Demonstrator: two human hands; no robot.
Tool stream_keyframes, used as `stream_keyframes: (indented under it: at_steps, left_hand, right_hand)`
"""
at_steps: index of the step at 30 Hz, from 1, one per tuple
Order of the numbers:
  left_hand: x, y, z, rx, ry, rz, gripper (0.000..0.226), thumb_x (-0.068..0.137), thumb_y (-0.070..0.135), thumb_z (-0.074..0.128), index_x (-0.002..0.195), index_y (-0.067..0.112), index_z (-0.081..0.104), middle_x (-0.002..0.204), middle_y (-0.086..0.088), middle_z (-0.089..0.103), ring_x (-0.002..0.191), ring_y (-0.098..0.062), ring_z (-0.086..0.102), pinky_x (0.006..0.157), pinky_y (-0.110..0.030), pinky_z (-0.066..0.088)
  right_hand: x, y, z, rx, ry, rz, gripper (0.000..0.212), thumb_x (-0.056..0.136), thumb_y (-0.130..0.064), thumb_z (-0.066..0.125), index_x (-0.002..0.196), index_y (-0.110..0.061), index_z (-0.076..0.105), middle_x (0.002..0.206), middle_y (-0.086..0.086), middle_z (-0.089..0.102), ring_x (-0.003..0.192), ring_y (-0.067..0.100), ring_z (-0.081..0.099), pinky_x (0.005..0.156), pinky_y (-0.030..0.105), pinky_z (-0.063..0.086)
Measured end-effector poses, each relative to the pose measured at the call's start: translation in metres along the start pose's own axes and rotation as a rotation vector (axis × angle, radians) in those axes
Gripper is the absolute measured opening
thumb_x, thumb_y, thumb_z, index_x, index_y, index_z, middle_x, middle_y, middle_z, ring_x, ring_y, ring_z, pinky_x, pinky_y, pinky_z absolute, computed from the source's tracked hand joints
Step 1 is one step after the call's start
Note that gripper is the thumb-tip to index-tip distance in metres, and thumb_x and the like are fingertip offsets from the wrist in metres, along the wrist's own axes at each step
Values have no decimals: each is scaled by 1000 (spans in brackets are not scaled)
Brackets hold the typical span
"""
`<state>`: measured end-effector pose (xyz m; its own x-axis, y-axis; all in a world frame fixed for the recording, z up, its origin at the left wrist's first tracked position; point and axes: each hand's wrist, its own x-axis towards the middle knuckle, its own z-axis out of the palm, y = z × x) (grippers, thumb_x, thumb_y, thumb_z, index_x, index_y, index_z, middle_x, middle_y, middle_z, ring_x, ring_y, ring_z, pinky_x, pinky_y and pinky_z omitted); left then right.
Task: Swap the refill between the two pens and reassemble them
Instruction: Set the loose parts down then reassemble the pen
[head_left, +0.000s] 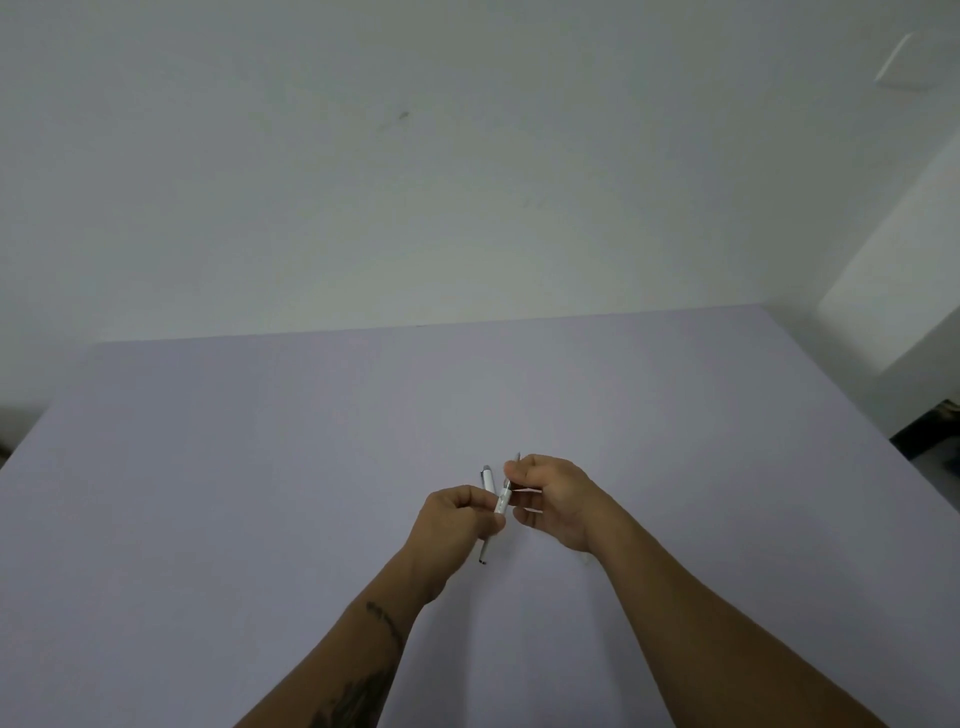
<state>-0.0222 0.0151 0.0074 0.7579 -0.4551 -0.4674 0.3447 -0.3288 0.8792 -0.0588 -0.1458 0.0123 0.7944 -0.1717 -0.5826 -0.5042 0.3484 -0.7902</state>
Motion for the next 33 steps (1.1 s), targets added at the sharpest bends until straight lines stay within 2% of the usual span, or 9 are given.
stream_keyframes:
  at_steps: [3, 7, 9, 13, 15, 19, 22, 29, 33]
  left_hand:
    - [-1, 0, 0, 0, -16, -32, 16, 80, 0, 67, 78, 15, 73, 75, -4, 65, 71, -18, 56, 65, -26, 45]
    - [-1, -1, -3, 3, -30, -79, 17, 81, 0, 66, 78, 15, 72, 74, -4, 63, 70, -18, 55, 63, -27, 46]
    - [0, 0, -4, -10, -44, -105, 16, 81, -1, 66, 80, 13, 71, 74, -5, 62, 69, -18, 54, 63, -26, 47]
    - [0, -2, -4, -17, -83, -150, 13, 81, -2, 67, 83, 10, 71, 73, -5, 63, 66, -18, 56, 63, -25, 51]
    - [0, -3, -4, -28, -89, -162, 13, 79, -3, 68, 83, 10, 70, 74, -7, 64, 66, -19, 57, 63, -26, 52]
    - [-1, -5, -6, -47, -89, -176, 14, 78, -5, 70, 79, 10, 71, 76, -9, 65, 71, -22, 58, 64, -27, 55]
    - [-2, -5, -6, -33, -90, -174, 13, 78, -5, 70, 81, 8, 71, 78, -9, 66, 72, -22, 61, 64, -27, 56]
    - [-7, -11, -2, -7, -86, -170, 14, 78, -5, 70, 79, 9, 71, 78, -9, 67, 74, -22, 62, 72, -32, 58]
    - [-9, -8, -3, -6, -72, -169, 15, 79, -4, 70, 76, 10, 71, 79, -10, 66, 75, -24, 61, 67, -29, 57]
  right_hand:
    - [-2, 1, 1, -61, 21, -5, 29, 88, -19, 70, 62, -17, 60, 70, 0, 71, 78, 21, 65, 71, 34, 47]
    - [-6, 3, 0, -62, 1, -11, 18, 90, -21, 69, 73, -18, 77, 84, 3, 72, 89, 23, 64, 75, 34, 49]
    - [-7, 4, -1, -57, 5, -24, 15, 90, -19, 69, 81, -16, 79, 89, 5, 73, 90, 23, 65, 78, 34, 50]
    - [-6, 3, 0, -158, 33, -54, 20, 88, -15, 70, 68, -16, 68, 78, 3, 72, 80, 20, 65, 73, 33, 50]
    - [-6, 2, 2, -203, 40, -61, 18, 87, -14, 71, 70, -15, 63, 75, 2, 73, 78, 20, 65, 70, 32, 49]
    - [-10, 0, 1, -211, -2, -57, 7, 88, -17, 69, 83, -12, 72, 77, 0, 72, 77, 17, 64, 72, 32, 48]
    - [-12, 2, 0, -196, -5, -41, 11, 90, -18, 68, 86, -12, 76, 79, 0, 73, 77, 15, 65, 73, 31, 49]
    - [-13, 13, 3, -241, 34, -28, 21, 89, -21, 70, 73, -14, 59, 76, 5, 70, 78, 20, 64, 67, 31, 48]
    - [-17, 12, -1, -162, -6, 5, 15, 90, -24, 67, 85, -11, 73, 80, 1, 71, 78, 18, 62, 69, 31, 47]
